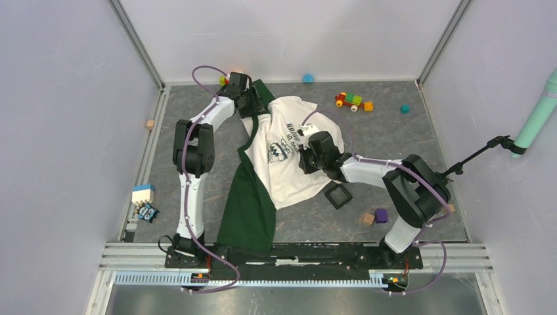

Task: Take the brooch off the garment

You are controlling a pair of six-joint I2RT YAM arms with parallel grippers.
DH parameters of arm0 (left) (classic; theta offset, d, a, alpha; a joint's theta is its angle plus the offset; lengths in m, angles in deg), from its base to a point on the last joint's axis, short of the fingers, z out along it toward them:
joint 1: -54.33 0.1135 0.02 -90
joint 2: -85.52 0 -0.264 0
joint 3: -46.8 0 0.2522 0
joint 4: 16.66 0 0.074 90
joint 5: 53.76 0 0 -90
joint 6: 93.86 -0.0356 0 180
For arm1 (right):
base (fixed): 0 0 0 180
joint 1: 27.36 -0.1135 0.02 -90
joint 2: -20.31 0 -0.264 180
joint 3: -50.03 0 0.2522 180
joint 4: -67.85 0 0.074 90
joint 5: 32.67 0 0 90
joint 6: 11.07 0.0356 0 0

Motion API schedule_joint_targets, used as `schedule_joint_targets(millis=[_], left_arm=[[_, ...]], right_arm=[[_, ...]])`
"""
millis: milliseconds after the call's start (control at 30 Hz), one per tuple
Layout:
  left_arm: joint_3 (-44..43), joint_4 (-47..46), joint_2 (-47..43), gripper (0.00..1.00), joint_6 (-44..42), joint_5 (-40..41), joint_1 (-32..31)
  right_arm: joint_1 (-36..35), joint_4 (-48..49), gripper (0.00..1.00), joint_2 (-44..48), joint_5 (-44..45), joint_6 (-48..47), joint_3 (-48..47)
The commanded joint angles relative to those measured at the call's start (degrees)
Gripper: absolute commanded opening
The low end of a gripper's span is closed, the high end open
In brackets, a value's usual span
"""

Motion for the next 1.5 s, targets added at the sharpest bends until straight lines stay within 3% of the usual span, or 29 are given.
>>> schedule_joint_targets(millis=[0, 67, 100, 167, 200, 400, 500, 600, 733, 933, 1100, 1167, 1333, 1467], left_arm=[[-3.89, 2.53, 0.44, 0.56, -4.27, 2.22, 0.80], [-3.51, 2.42, 0.23, 0.42, -4.59, 1.71, 1.14], [-3.24, 2.42, -0.02, 0.34, -4.73, 1.38, 1.25], [-1.94, 2.26, -1.10, 0.09, -4.90, 1.05, 1.67], [-0.81, 1.72, -2.19, 0.03, -4.79, 1.14, 1.80], [11.07, -4.07, -12.30, 0.02, -3.25, -0.70, 3.48], [16.54, -5.76, -17.12, 0.02, -1.40, -3.26, 5.38], [24.40, -8.82, -22.59, 0.02, 0.59, -6.29, 8.22], [34.85, -11.69, -30.52, 0.02, 1.77, -7.48, 9.79], [54.45, -15.12, -47.23, 0.02, 5.67, 1.83, 10.71], [62.32, -3.78, -59.42, 0.02, 12.21, 17.98, 11.19], [65.04, -0.14, -63.71, 0.02, 14.78, 19.36, 11.16], [77.15, -2.47, -75.57, 0.02, 15.71, 15.16, 11.12], [82.99, -0.51, -81.91, 0.03, 15.03, 22.83, 11.04]], right_arm=[[-0.49, 1.86, 0.22, 1.97, 0.86, 0.38, -0.55], [-0.51, 0.81, 0.45, 1.11, 1.95, -0.23, -2.28], [-0.56, -0.07, 0.51, 0.46, 3.80, -0.53, -3.97], [-0.75, -1.37, 0.52, -1.43, 6.25, -1.23, -7.09], [-0.82, -1.90, 0.52, -2.61, 7.79, -1.58, -8.55], [-0.76, -5.00, 0.53, -11.21, 13.62, -3.80, -17.84], [-0.60, -7.02, 0.48, -14.49, 13.10, -4.17, -20.84], [-0.49, -6.81, 0.35, -13.64, 12.77, -3.10, -19.24], [-0.48, -5.70, 0.00, -10.06, 11.78, -2.39, -14.61], [1.60, -5.38, 0.00, -2.98, 12.80, -1.77, -6.97], [5.98, -5.75, 0.00, 2.02, 13.22, -1.60, -3.19], [7.55, -6.48, 0.00, 2.74, 13.00, -1.87, -3.95], [8.28, -10.82, 0.00, 2.05, 10.88, -3.83, -9.88], [8.28, -10.04, 0.00, 3.34, 7.63, -4.05, -9.22]])
